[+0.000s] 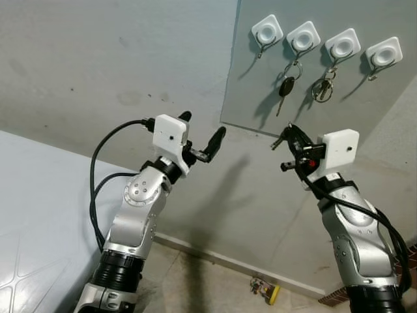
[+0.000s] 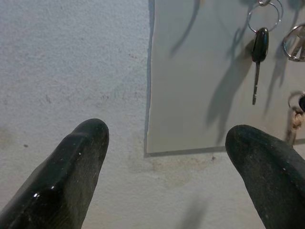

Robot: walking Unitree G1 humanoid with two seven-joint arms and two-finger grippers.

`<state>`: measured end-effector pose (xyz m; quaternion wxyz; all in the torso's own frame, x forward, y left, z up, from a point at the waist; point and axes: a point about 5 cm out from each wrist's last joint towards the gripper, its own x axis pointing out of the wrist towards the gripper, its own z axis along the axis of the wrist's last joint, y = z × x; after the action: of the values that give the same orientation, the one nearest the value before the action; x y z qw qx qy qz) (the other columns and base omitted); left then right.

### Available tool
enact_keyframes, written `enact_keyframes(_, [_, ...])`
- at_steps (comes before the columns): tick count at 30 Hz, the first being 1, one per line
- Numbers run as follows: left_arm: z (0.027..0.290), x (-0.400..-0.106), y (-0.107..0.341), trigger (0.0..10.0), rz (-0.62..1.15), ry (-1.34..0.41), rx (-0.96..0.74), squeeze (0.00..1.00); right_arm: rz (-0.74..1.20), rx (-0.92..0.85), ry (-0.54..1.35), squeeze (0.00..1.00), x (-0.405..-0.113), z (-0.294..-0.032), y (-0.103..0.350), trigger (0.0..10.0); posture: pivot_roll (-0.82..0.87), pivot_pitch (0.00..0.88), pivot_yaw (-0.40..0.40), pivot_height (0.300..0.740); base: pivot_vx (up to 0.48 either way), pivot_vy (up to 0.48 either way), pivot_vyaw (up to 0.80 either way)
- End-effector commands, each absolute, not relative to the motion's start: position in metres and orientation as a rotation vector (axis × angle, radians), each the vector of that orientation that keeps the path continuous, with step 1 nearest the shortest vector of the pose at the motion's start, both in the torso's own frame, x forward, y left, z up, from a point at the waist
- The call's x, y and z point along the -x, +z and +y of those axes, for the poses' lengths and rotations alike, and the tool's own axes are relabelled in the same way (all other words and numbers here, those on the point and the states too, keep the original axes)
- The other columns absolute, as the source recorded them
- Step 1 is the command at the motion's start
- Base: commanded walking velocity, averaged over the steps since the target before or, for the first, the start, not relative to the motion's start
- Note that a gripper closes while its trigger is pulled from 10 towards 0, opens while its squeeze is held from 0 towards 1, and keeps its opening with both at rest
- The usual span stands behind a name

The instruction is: Hang keys on a hook

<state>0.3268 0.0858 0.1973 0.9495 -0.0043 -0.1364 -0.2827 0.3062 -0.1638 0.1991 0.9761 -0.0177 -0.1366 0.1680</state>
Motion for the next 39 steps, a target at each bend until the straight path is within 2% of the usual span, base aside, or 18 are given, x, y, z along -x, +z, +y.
enact_keyframes(1, [0.087,-0.327,0.207,10.0,-0.301,-0.579,0.003,0.00,-0.334,0.044,0.374,0.00,-0.307,-0.160,0.216,10.0,0.03,0.094,-0.057,0.740,0.000,0.000,0.00])
enact_keyframes(28, [0.079,-0.326,0.218,10.0,-0.330,-0.603,0.007,0.00,-0.481,-0.042,0.551,0.00,-0.320,-0.131,0.264,10.0,0.04,0.072,-0.060,0.740,0.000,0.000,0.00])
enact_keyframes(39, [0.078,-0.325,0.219,10.0,-0.330,-0.601,0.010,0.00,-0.482,-0.204,0.547,0.00,-0.339,-0.126,0.271,10.0,0.05,0.085,-0.061,0.740,0.000,0.000,0.00])
